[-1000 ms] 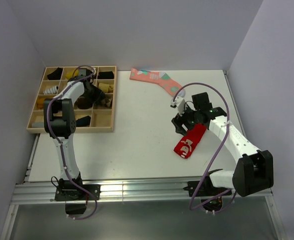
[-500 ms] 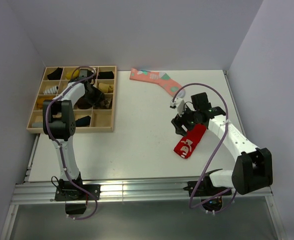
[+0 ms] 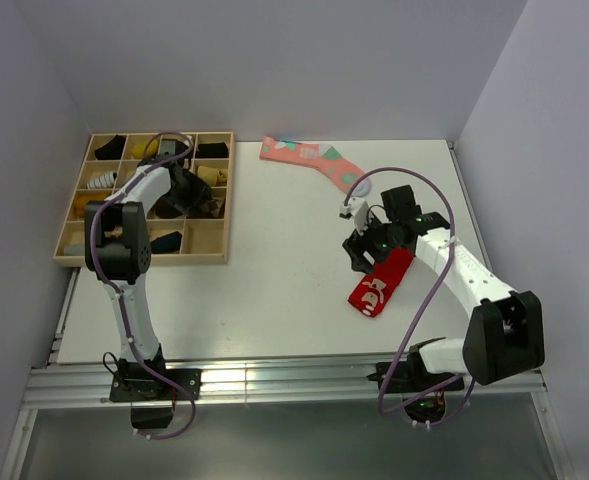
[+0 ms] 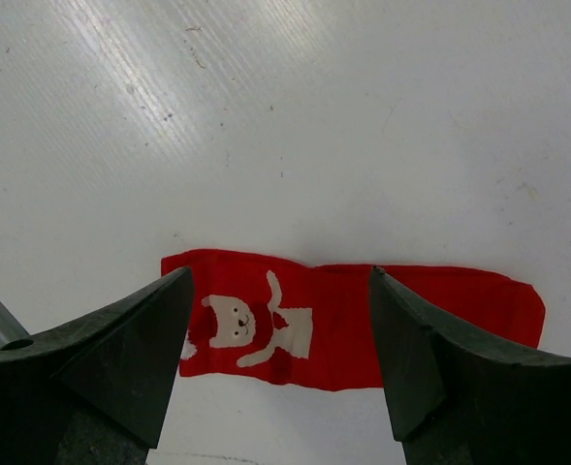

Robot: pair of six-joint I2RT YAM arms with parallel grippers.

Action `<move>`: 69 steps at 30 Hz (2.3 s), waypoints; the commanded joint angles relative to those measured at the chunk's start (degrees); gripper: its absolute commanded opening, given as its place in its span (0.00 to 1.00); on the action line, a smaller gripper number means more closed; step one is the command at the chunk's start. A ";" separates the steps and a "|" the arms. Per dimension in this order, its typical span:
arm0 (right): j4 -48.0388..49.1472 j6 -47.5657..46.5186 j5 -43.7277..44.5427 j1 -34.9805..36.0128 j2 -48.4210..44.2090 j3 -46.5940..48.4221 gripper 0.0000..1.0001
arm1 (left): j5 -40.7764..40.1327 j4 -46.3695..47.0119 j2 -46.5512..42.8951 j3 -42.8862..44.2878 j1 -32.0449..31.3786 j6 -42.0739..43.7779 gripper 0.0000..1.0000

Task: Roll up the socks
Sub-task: Place the sock in the storage box, then reset both arms

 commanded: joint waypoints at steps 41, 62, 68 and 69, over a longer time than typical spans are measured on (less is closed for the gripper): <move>-0.68 1.27 -0.98 -0.51 0.30 6.01 0.80 | -7.71 -1.12 -21.35 -6.18 -3.63 9.12 0.87; -0.77 10.58 -0.90 -5.52 -11.20 10.41 0.95 | -9.48 29.91 -45.45 -28.43 -36.76 26.18 1.00; 1.16 12.08 -0.37 -6.22 -15.07 8.91 1.00 | -8.16 33.08 -45.36 -29.92 -39.14 26.53 0.99; 2.13 12.34 -0.02 -6.22 -15.43 8.30 1.00 | -7.89 32.99 -45.27 -29.92 -39.14 26.53 0.99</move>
